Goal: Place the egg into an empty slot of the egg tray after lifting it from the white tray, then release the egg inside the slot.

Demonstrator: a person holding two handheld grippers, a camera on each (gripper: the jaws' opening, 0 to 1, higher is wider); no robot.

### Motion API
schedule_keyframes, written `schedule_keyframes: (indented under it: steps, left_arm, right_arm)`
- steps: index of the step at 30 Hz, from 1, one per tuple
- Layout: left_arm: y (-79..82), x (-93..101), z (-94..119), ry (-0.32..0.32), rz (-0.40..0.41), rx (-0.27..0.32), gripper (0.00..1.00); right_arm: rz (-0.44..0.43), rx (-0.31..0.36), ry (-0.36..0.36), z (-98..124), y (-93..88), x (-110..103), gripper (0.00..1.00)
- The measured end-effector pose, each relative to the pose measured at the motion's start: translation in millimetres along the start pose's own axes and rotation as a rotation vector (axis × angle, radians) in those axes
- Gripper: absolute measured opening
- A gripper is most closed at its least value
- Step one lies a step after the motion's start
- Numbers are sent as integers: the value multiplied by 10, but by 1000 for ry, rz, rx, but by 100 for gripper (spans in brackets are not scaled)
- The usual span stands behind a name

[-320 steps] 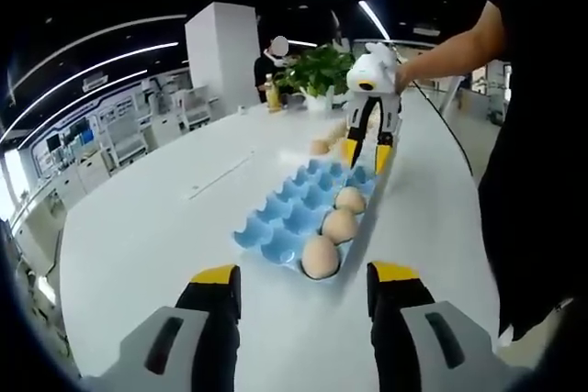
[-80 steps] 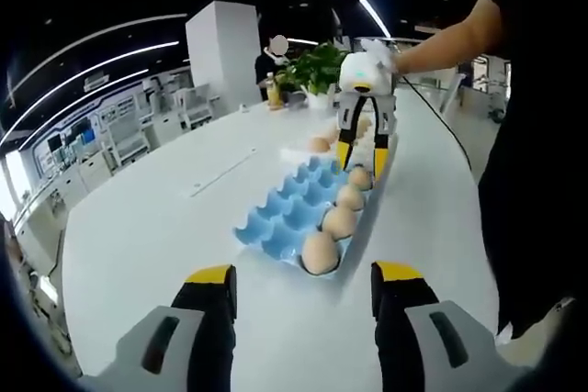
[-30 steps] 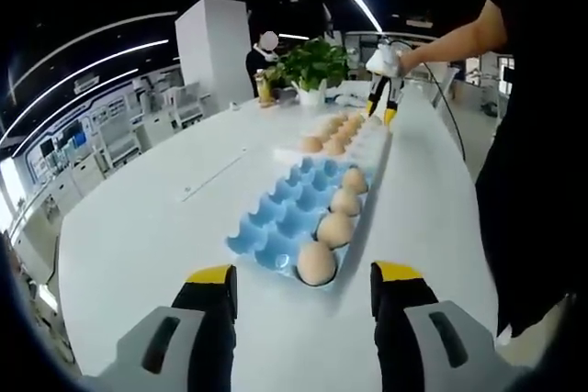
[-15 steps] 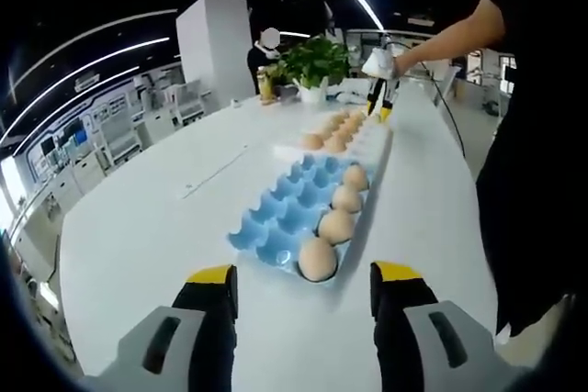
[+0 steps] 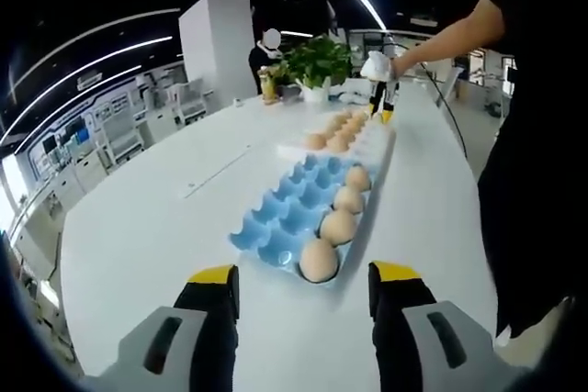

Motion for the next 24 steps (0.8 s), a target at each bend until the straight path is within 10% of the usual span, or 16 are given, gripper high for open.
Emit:
schedule_keyframes:
  steps: [9,24]
  left_arm:
    - [-5,-32,-38,-5,-6,0,59]
    - [2,13,-61,-29,35,8,75]
  right_arm:
    - [51,114,-54,386,266,-77,24]
    - [169,286,-2,383,1000,-358,24]
Point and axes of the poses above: the point that each gripper's makers call its tool centre point, and the gripper's own axes: z roughly backward along the fingers, x roughly to its right, y roughly out of its top, the point moved 9 cm from there along z, roughly backward along the fingers, and after that the axes turned 10 degrees about z, right-handed, at the moved point
